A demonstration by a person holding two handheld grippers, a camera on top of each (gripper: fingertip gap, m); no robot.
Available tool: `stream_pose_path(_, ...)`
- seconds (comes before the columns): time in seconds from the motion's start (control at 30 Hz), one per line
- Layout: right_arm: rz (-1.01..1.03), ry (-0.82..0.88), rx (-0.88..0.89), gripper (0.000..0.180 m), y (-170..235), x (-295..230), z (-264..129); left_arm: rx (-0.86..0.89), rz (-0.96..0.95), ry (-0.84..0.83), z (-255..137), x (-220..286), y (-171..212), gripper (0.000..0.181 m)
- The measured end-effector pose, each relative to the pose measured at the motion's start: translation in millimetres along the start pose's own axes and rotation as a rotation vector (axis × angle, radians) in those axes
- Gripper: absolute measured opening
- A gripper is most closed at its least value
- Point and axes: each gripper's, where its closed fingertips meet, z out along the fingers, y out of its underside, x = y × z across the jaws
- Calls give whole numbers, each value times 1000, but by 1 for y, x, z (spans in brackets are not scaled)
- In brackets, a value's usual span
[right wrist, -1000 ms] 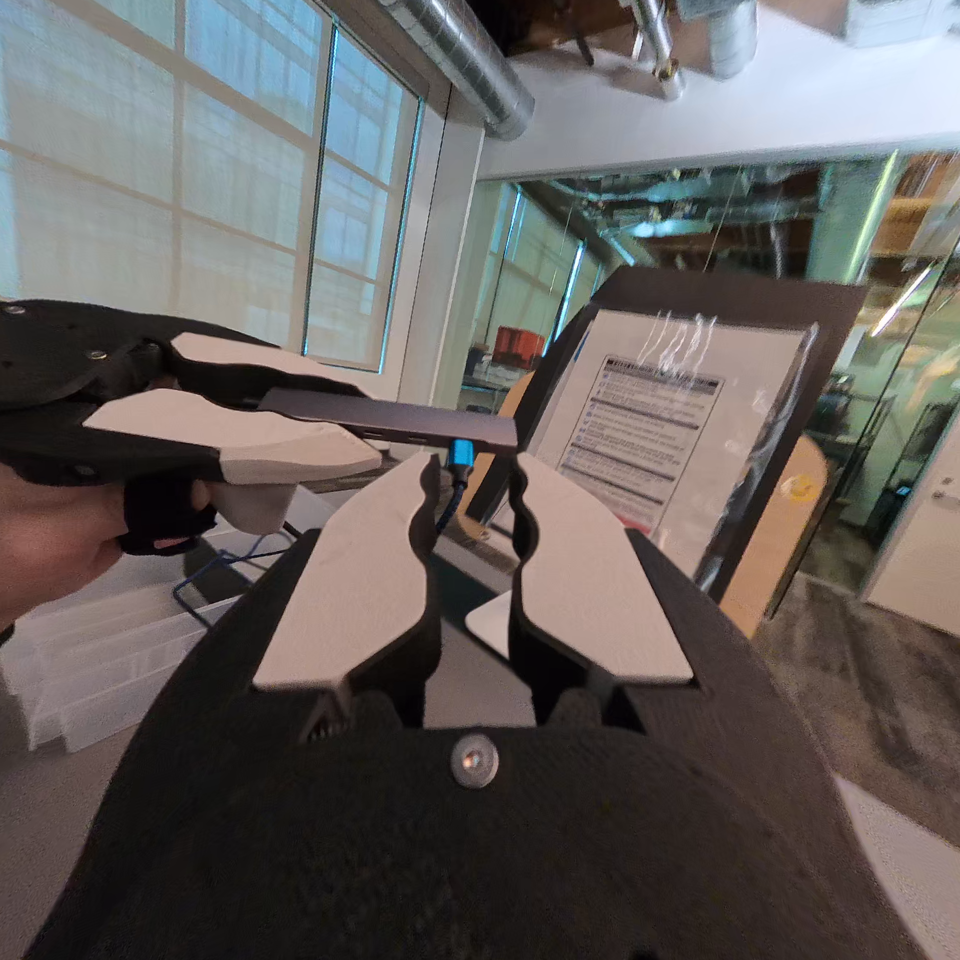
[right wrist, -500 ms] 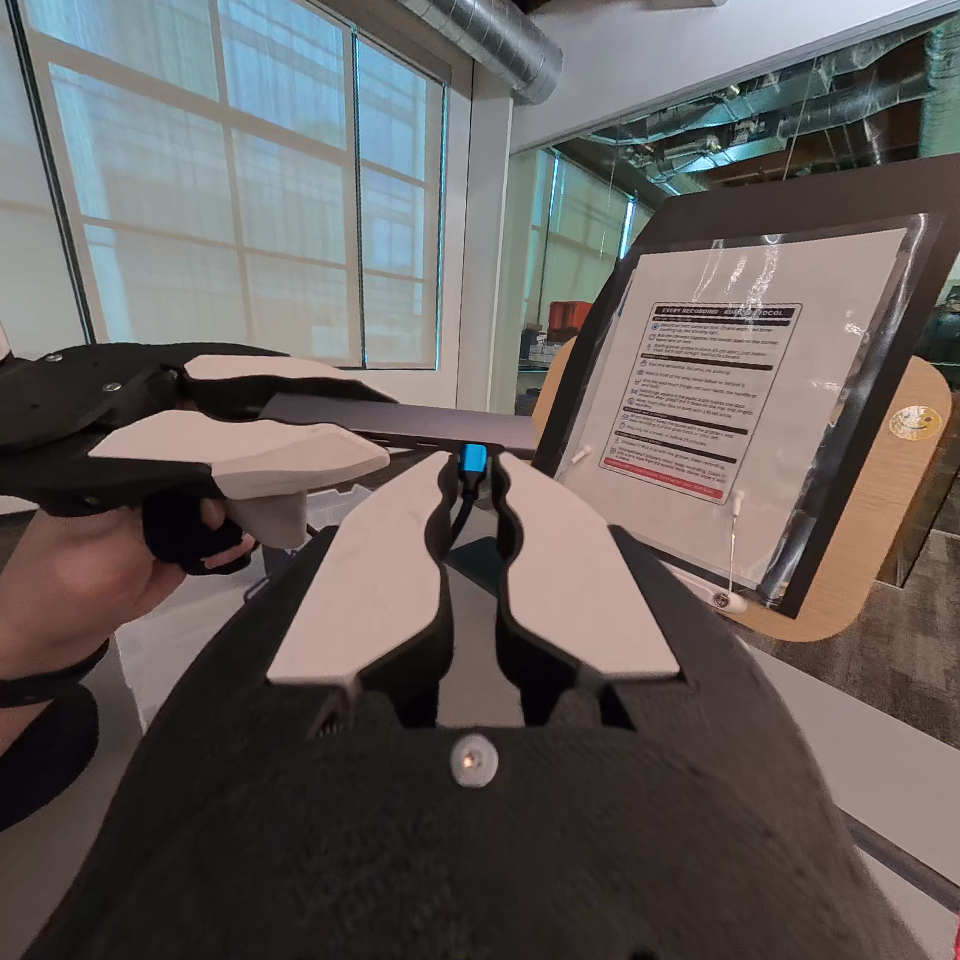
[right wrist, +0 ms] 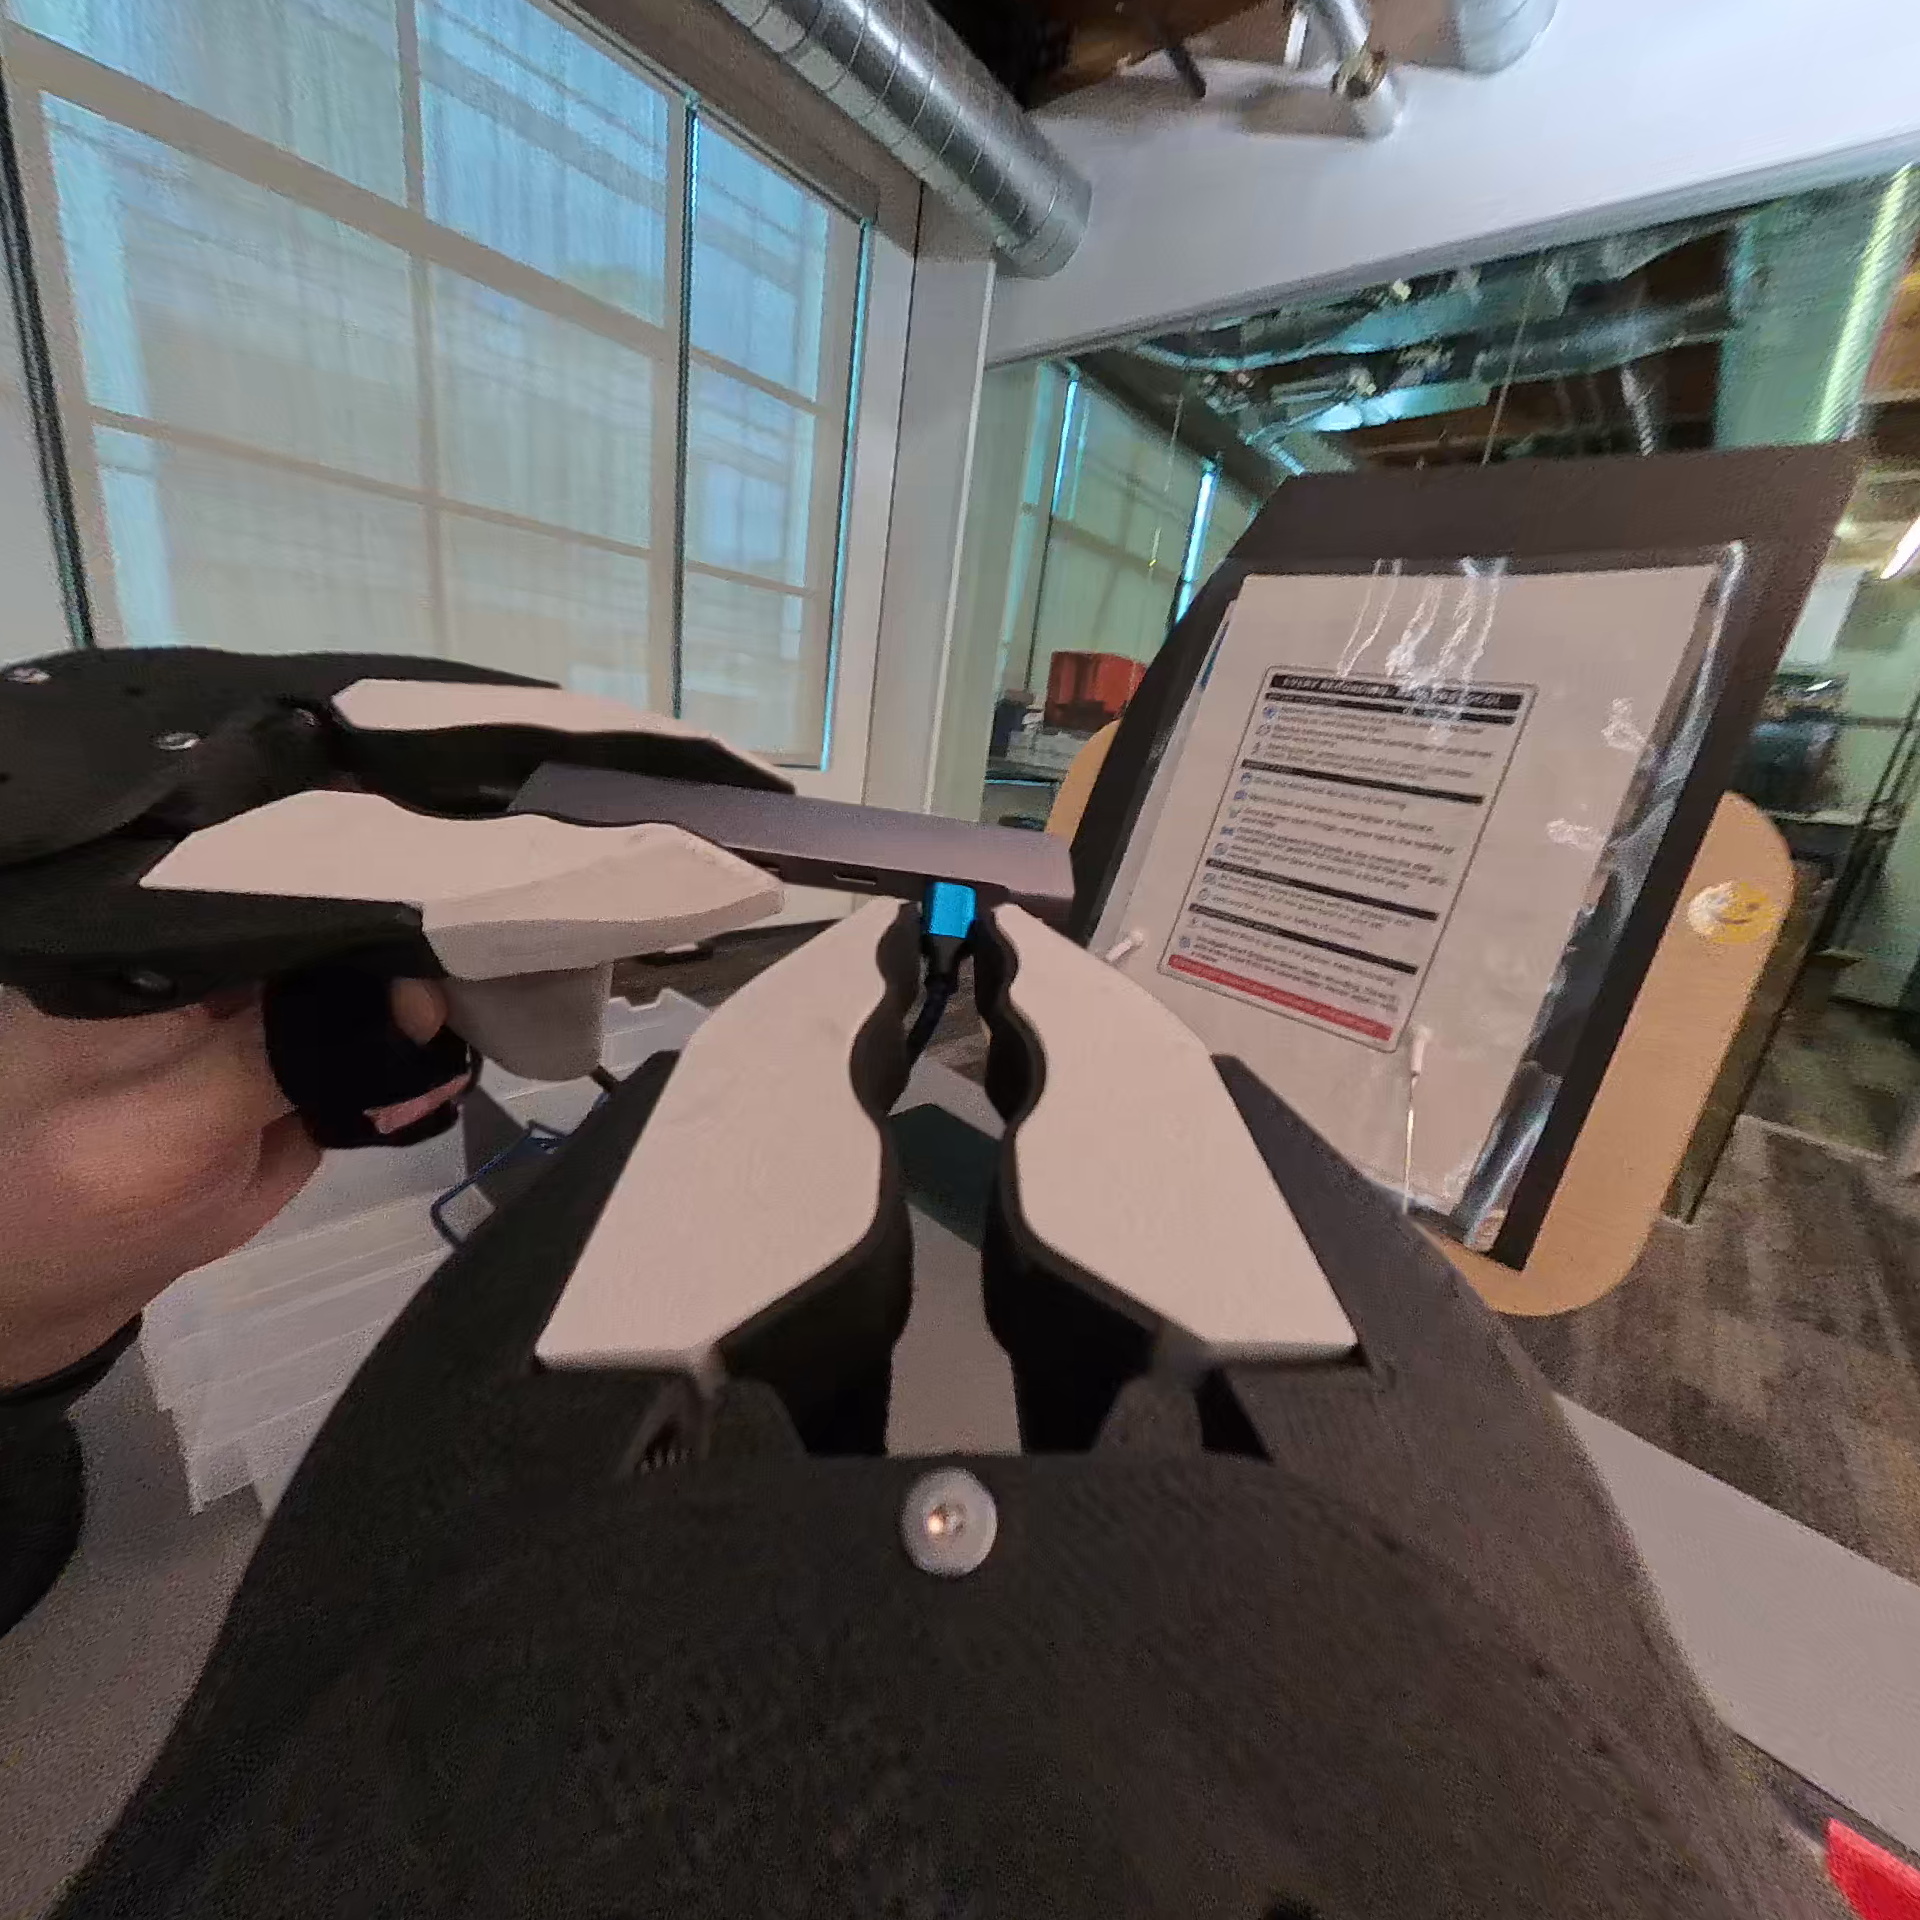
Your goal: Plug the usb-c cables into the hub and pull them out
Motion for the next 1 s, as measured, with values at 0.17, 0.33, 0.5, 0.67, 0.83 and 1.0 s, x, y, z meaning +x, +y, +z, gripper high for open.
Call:
stream_pose_path(0.17, -47, 10, 63, 11, -6, -3, -2, 35, 56, -1, -4, 0, -6, 26)
stream_pose_path(0.33, -68, -47, 82, 11, -11, -9, -4, 40, -7, 68, -6, -2, -8, 26)
stream_pose_path(0.5, -26, -27, 55, 11, -6, -11, -4, -21, 264, -397, -26, -67, -3, 26)
stream_pose_path(0.67, -103, -67, 21, 11, -16, -12, -5, 98, -258, -128, -62, -109, -11, 26)
stream_pose_path(0.83, -130, 25, 122, 10, -73, 32, -41, 144, -344, -97, -100, -136, -21, 26)
stream_pose_path(1.0, -143, 164, 311, 10, -143, 68, -105, 102, -248, -202, -112, -145, -23, 26)
